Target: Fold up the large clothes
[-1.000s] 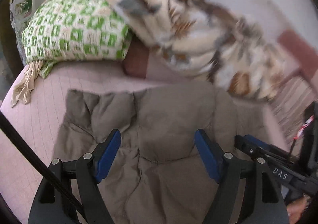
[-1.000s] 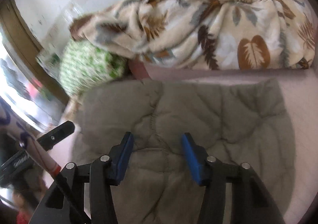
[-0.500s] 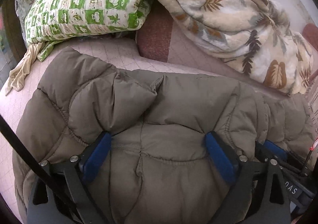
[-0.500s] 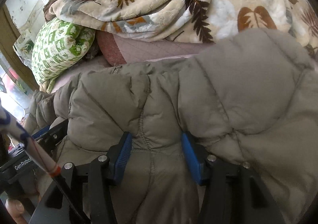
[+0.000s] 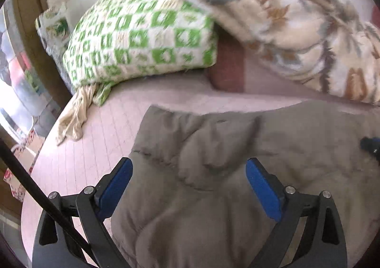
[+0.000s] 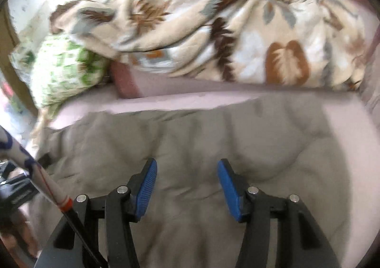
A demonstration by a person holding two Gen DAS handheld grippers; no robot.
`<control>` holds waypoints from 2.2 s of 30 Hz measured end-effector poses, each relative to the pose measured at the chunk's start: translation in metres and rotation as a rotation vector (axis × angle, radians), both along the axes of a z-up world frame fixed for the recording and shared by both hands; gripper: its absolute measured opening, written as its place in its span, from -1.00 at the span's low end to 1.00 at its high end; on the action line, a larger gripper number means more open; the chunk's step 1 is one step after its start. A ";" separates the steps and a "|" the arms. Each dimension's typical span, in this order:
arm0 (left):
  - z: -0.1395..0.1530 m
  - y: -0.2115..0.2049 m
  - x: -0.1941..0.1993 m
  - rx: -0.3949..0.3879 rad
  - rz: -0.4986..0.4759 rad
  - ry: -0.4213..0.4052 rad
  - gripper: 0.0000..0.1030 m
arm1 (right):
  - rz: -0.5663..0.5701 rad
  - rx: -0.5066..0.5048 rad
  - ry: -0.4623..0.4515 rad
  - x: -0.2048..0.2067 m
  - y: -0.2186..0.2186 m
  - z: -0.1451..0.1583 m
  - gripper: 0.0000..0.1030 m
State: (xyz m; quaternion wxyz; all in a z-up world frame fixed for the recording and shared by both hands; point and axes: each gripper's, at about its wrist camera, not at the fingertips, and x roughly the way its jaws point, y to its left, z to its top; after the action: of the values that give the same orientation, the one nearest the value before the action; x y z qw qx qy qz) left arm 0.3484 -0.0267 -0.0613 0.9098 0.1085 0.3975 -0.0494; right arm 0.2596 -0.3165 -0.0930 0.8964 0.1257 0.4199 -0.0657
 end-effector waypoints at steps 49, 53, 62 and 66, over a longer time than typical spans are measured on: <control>-0.009 0.076 0.007 -0.149 0.071 0.087 0.91 | -0.131 -0.081 0.087 -0.023 -0.076 -0.019 0.40; -0.002 0.084 -0.016 -0.144 0.056 0.073 0.91 | -0.119 -0.012 -0.039 -0.073 -0.076 0.014 0.41; -0.020 0.099 -0.018 -0.216 0.102 0.191 0.91 | -0.158 0.027 0.053 -0.089 -0.082 -0.027 0.49; 0.001 0.111 -0.044 -0.253 0.072 0.160 0.91 | -0.145 0.073 0.017 -0.101 -0.090 -0.004 0.49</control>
State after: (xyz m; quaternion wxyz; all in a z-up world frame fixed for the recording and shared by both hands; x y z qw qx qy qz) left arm 0.3045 0.0844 -0.0602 0.8828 -0.0255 0.4631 -0.0749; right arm 0.1587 -0.4068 -0.0965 0.8805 0.1877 0.4195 -0.1163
